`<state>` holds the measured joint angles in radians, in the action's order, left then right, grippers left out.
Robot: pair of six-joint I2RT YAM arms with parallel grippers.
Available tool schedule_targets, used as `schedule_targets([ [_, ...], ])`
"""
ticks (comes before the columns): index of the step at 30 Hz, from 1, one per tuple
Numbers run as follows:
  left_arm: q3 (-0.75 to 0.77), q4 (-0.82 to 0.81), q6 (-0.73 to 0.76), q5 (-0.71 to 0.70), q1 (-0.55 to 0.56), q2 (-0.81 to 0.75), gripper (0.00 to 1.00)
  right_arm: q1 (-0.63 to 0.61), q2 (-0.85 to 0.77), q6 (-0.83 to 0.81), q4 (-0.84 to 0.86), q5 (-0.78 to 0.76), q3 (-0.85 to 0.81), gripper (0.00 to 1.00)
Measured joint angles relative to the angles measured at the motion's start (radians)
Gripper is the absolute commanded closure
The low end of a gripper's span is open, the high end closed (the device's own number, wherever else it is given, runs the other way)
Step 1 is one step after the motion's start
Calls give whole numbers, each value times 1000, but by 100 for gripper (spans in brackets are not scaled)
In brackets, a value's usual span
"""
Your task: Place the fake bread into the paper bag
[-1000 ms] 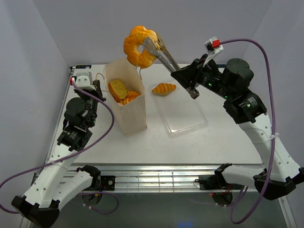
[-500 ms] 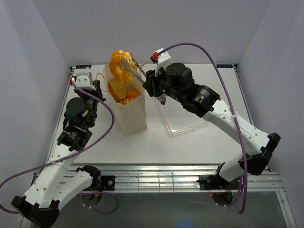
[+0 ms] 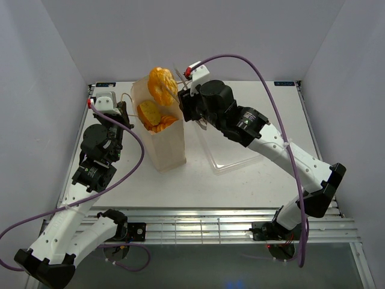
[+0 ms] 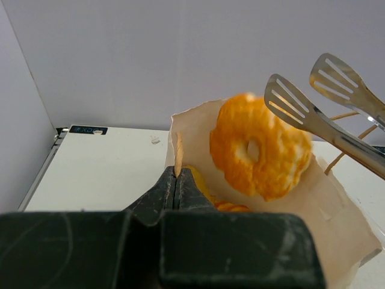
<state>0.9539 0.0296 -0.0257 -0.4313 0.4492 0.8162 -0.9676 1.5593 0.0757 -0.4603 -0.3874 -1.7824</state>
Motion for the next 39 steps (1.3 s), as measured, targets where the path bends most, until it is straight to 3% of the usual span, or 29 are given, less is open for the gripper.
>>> schedule_targets([
  [5,0,0,0,0,0,0,100,-2,-1,-5,21,16,-2,37],
  [11,0,0,0,0,0,0,100,-2,-29,-3,27,40,-1,41],
  [20,-3,0,0,0,0,0,100,25,-267,37,95,23,122,42],
  [32,-6,0,0,0,0,0,100,341,-529,185,175,176,574,41],
  [39,-6,0,0,0,0,1,100,544,-493,233,217,374,797,39],
])
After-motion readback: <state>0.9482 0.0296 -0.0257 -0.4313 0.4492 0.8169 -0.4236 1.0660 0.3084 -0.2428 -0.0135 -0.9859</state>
